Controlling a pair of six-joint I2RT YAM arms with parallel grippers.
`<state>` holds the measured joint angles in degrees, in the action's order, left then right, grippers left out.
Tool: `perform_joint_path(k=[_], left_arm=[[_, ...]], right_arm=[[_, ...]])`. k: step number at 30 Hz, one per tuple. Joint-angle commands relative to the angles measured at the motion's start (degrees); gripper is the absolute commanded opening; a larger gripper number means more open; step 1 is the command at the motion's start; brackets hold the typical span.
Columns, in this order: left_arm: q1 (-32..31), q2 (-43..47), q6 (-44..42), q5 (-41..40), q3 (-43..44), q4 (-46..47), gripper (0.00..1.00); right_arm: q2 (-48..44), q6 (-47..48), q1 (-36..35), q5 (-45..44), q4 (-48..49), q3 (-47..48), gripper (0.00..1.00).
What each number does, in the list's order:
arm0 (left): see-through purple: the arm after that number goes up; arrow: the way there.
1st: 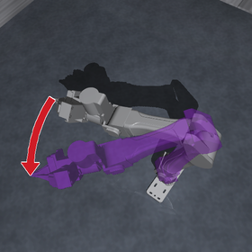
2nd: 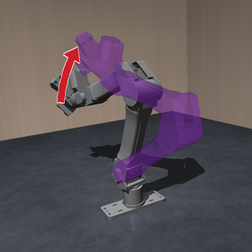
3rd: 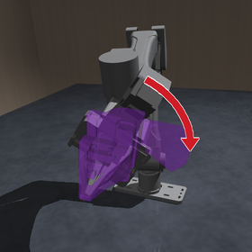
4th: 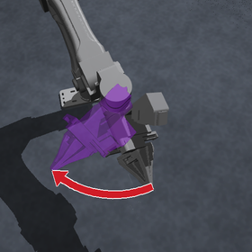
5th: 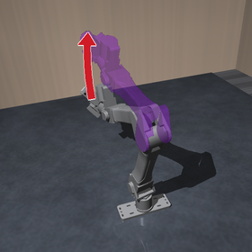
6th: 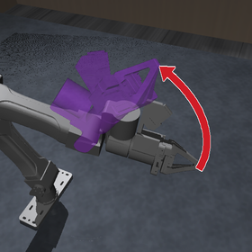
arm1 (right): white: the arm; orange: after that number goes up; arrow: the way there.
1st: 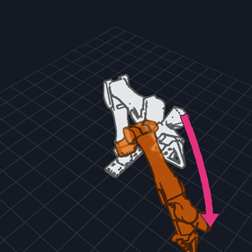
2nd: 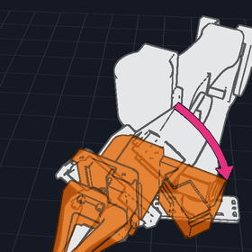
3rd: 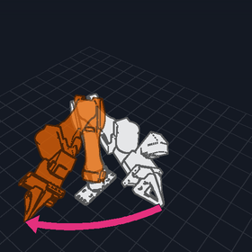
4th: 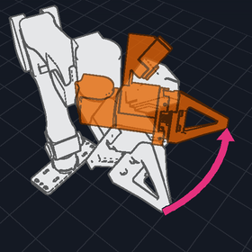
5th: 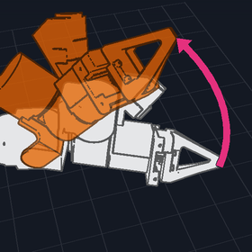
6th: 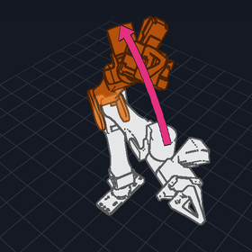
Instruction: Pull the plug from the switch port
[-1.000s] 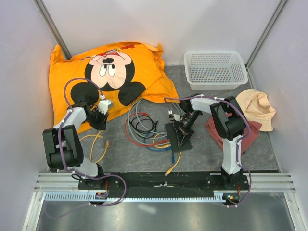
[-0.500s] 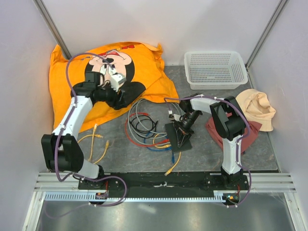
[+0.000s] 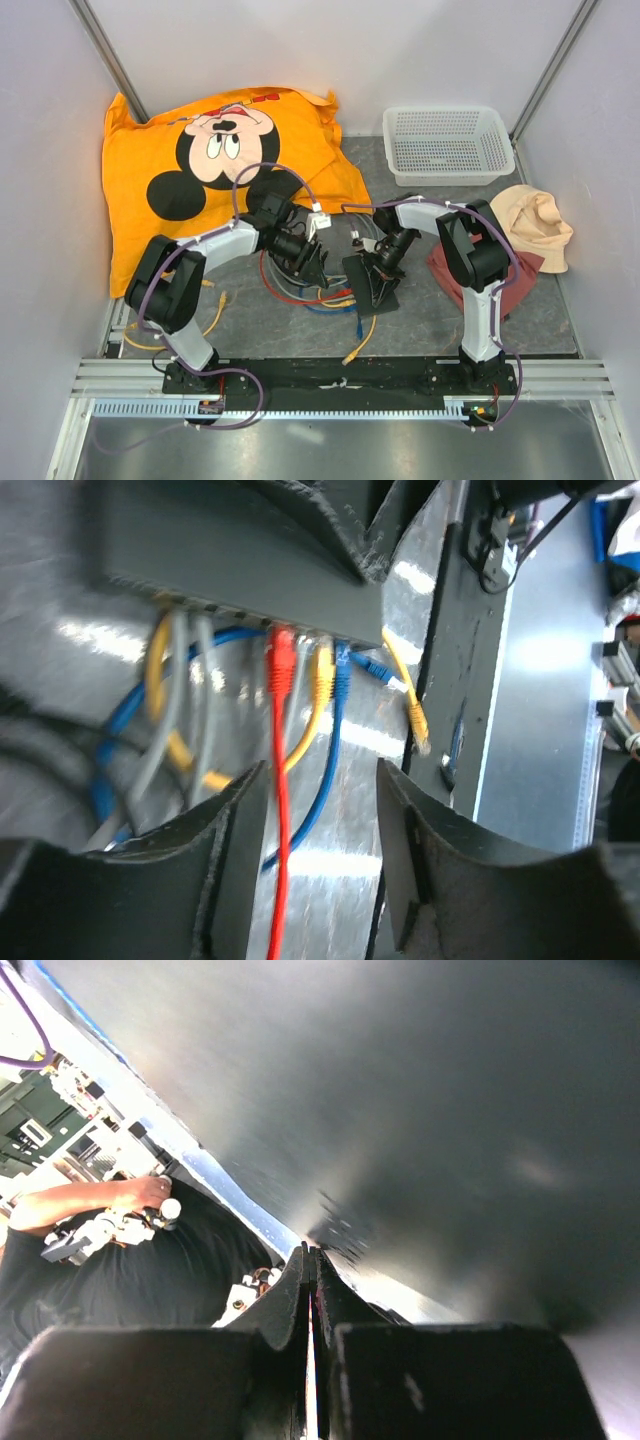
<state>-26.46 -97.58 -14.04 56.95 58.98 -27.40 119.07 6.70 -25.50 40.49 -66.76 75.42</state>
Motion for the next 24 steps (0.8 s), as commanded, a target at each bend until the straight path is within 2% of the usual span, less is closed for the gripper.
perform_joint_path(k=[1,4,8,17,24], left_arm=[[-3.33,1.68,11.13,-1.48,-5.09,15.33,0.52],[-4.48,0.04,11.76,-4.56,-6.34,20.27,0.52],[-4.48,-5.41,12.81,-2.20,-2.30,19.49,0.52],[-4.83,-13.68,10.53,5.88,4.73,14.75,0.47],[-5.45,-19.31,7.46,8.79,9.75,8.68,0.39]], right_arm=[[3.63,5.17,2.02,-20.81,19.04,-1.15,0.00],[4.68,5.25,3.08,-19.31,18.07,-0.18,0.00],[4.51,5.34,3.08,-19.04,17.72,-0.53,0.00],[4.07,5.61,3.00,-17.99,17.72,-1.77,0.00],[5.12,5.87,2.21,-17.90,17.37,-1.24,0.00]])
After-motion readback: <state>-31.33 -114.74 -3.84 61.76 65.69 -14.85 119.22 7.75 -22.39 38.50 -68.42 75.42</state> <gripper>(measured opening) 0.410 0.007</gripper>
